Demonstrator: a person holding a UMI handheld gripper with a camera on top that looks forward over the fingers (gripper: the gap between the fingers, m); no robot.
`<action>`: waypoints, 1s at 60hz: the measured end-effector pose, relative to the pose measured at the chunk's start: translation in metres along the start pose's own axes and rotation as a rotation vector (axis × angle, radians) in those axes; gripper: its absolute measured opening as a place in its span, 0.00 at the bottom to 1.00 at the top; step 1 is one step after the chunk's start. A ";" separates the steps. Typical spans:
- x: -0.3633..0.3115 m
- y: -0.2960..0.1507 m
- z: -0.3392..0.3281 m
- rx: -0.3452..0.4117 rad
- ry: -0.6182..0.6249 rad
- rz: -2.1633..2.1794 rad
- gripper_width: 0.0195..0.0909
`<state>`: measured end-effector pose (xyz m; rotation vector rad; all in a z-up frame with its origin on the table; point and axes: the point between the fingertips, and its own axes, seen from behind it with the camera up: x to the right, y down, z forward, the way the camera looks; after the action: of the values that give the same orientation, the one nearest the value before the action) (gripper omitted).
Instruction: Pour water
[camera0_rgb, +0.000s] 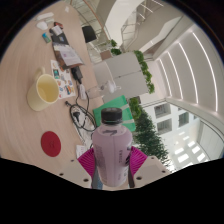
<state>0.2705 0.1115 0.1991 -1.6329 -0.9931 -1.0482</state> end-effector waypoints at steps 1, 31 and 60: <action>-0.004 -0.007 0.003 -0.004 0.003 -0.063 0.31; -0.060 -0.099 0.060 -0.017 -0.058 -1.136 0.31; 0.029 -0.120 0.027 0.233 -0.042 1.012 0.41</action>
<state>0.1735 0.1710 0.2528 -1.6405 -0.1939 -0.1983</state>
